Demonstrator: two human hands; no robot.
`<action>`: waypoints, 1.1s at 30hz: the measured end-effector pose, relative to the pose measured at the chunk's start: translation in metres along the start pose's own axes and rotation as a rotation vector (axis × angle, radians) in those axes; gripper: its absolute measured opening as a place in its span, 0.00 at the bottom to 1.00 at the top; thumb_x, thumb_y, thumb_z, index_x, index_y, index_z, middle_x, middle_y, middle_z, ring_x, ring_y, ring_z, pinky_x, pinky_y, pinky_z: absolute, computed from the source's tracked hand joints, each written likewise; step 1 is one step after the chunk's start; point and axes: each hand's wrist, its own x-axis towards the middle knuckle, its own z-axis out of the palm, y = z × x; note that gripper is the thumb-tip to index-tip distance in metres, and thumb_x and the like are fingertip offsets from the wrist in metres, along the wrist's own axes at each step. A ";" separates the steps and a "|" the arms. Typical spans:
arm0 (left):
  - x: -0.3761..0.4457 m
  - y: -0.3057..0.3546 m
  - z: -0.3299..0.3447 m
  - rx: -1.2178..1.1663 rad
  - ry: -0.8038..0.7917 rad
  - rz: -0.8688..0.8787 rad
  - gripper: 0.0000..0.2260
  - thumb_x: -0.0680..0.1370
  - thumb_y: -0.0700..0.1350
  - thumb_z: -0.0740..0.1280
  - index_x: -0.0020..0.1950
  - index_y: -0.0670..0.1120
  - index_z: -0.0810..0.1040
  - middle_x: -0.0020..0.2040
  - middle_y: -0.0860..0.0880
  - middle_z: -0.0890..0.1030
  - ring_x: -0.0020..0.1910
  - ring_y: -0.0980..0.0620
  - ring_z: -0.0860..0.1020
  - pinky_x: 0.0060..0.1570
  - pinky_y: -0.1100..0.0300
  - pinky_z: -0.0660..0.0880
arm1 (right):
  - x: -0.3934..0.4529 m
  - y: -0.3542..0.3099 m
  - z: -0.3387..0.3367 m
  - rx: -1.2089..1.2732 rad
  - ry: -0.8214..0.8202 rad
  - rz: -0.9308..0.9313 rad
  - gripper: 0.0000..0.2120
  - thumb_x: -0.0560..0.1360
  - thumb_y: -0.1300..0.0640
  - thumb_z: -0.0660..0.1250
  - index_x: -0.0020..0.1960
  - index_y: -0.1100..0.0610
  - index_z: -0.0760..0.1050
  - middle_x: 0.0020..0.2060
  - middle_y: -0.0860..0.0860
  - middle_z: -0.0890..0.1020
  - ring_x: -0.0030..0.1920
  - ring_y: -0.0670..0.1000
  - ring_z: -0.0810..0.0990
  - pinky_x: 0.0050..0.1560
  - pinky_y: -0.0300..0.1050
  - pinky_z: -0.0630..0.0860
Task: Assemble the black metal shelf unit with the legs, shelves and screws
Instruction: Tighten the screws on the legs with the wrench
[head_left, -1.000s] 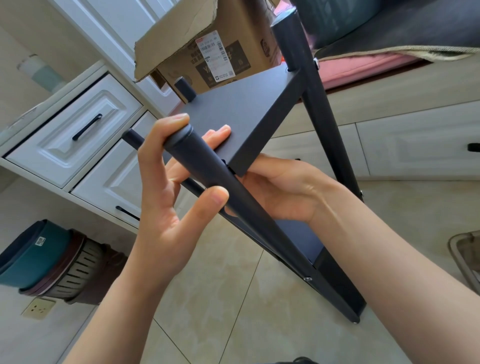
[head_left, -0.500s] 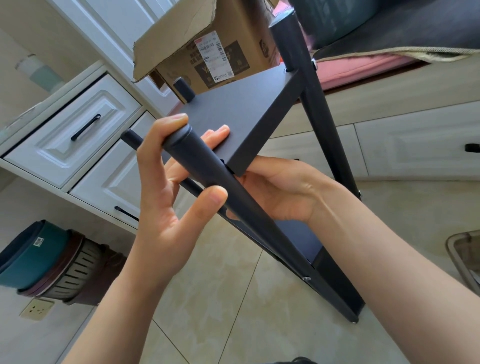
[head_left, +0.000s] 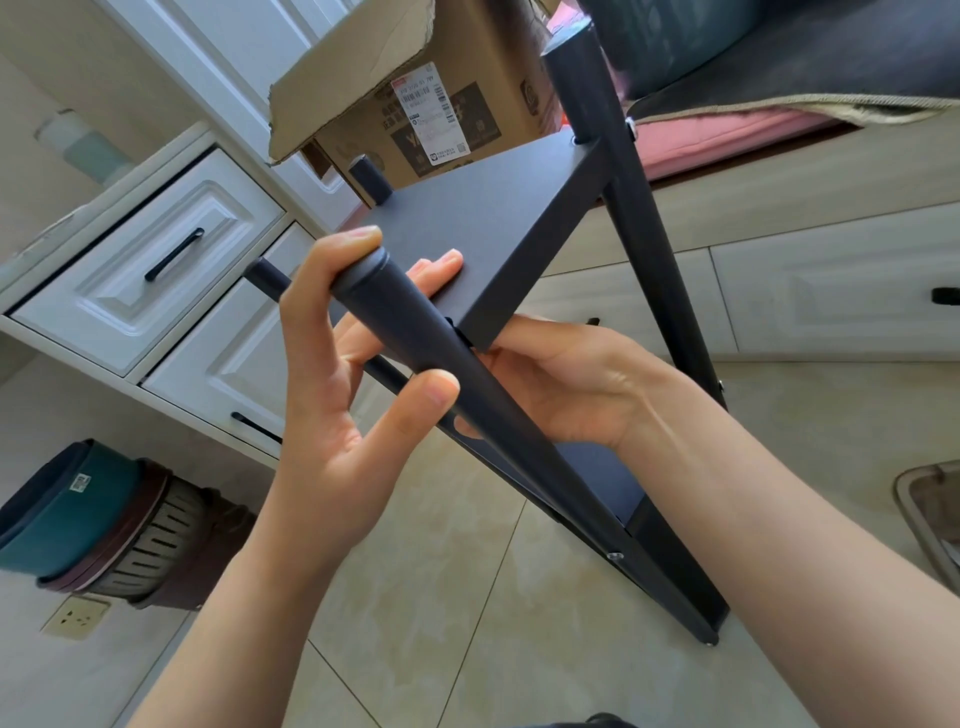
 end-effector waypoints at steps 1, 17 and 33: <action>0.000 0.000 0.000 0.003 0.001 0.002 0.25 0.78 0.41 0.64 0.69 0.55 0.56 0.70 0.66 0.65 0.73 0.43 0.72 0.62 0.42 0.77 | 0.000 -0.001 0.001 -0.012 0.015 0.015 0.07 0.70 0.51 0.67 0.37 0.49 0.83 0.38 0.48 0.83 0.38 0.47 0.81 0.50 0.49 0.72; 0.001 0.000 0.001 0.009 0.012 0.005 0.25 0.78 0.41 0.64 0.69 0.55 0.57 0.70 0.59 0.63 0.72 0.42 0.72 0.63 0.36 0.75 | 0.001 -0.002 -0.002 0.067 -0.019 -0.001 0.05 0.70 0.56 0.68 0.41 0.52 0.84 0.42 0.50 0.83 0.42 0.49 0.82 0.54 0.50 0.73; 0.002 -0.002 0.002 0.001 0.019 0.008 0.25 0.78 0.41 0.64 0.69 0.54 0.57 0.71 0.57 0.62 0.72 0.43 0.73 0.63 0.46 0.76 | 0.003 0.006 -0.004 0.094 -0.048 -0.082 0.08 0.74 0.56 0.66 0.46 0.52 0.84 0.47 0.51 0.83 0.45 0.49 0.82 0.56 0.50 0.72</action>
